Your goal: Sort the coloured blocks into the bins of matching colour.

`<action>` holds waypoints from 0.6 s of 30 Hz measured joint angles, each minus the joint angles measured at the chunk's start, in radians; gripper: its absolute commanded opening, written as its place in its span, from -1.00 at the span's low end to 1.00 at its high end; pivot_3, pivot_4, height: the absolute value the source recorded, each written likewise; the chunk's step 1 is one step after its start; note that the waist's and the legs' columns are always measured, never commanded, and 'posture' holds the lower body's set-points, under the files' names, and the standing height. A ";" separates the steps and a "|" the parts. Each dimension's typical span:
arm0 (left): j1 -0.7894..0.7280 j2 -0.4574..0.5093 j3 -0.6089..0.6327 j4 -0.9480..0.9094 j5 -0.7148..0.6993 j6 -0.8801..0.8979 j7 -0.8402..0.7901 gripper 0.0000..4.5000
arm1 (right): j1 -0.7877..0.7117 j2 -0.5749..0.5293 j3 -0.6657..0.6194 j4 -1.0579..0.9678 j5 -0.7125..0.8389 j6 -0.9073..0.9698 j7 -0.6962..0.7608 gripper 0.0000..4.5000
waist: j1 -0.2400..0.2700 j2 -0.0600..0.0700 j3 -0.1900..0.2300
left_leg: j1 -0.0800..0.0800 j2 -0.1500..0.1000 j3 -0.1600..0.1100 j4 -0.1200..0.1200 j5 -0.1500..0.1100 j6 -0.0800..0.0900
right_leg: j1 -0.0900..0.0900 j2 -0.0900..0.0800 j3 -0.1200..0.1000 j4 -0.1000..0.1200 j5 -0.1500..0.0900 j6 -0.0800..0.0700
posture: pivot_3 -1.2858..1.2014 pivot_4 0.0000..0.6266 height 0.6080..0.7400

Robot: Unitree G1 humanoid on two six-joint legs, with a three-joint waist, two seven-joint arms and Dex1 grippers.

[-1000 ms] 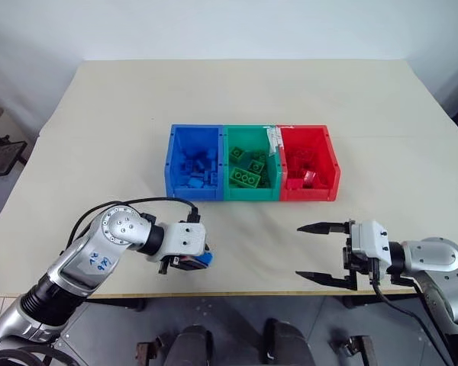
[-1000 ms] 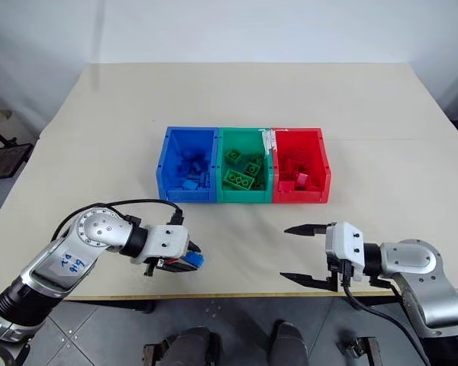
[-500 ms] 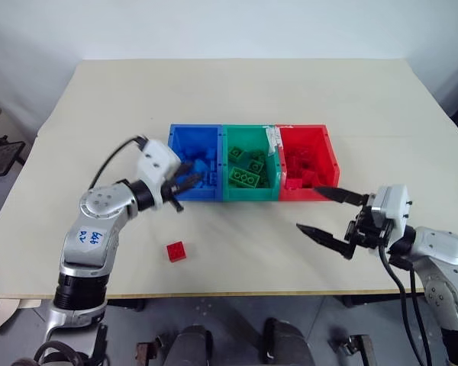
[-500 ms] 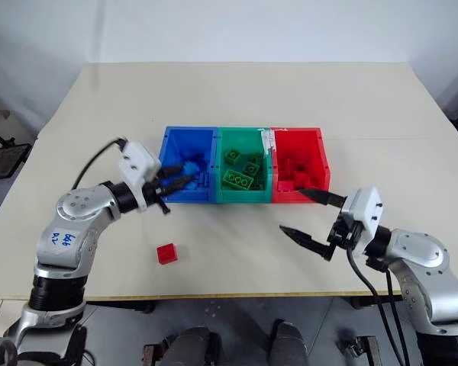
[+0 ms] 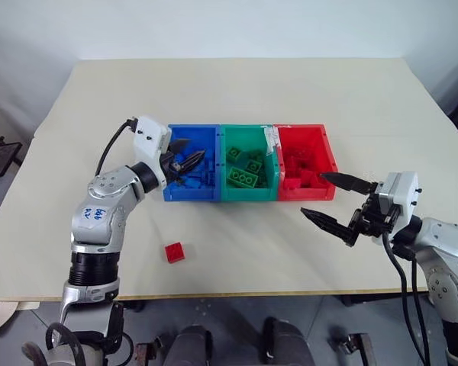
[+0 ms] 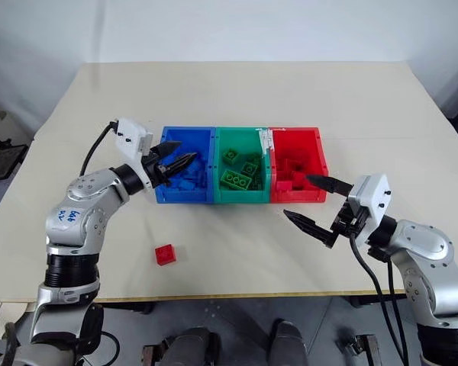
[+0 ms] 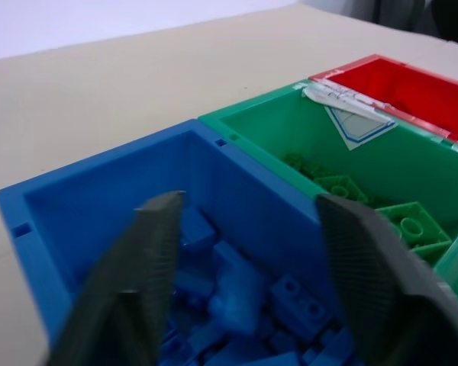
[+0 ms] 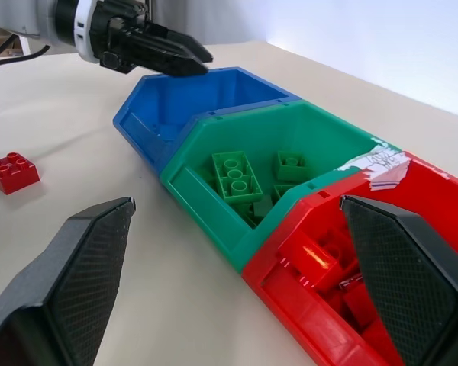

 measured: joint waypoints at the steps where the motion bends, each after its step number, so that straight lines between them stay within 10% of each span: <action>1: 0.012 0.018 0.011 -0.006 -0.009 -0.005 -0.012 0.83 | -0.008 0.000 0.002 0.009 -0.002 0.000 0.005 1.00 | -0.001 0.000 0.000 | 0.000 0.000 0.000 0.000 0.000 0.000 | 0.000 0.000 0.000 0.000 0.000 0.000 | 0.03 -0.52 1.00; 6: 0.271 0.236 0.151 -0.071 -0.097 -0.111 -0.250 1.00 | -0.054 -0.022 0.035 0.066 -0.027 -0.016 0.084 1.00 | -0.025 0.000 0.000 | 0.000 0.002 0.000 -0.002 -0.001 -0.001 | -0.002 0.001 0.000 0.001 0.000 0.000 | 0.03 -0.52 1.00; 18: 0.640 0.371 0.376 0.110 -0.121 -0.456 -0.512 1.00 | -0.151 -0.033 0.190 0.165 -0.116 -0.110 0.286 1.00 | -0.012 0.000 0.000 | 0.000 0.002 0.000 0.000 -0.001 -0.001 | 0.000 0.000 0.000 0.000 0.000 0.000 | 0.03 -0.52 1.00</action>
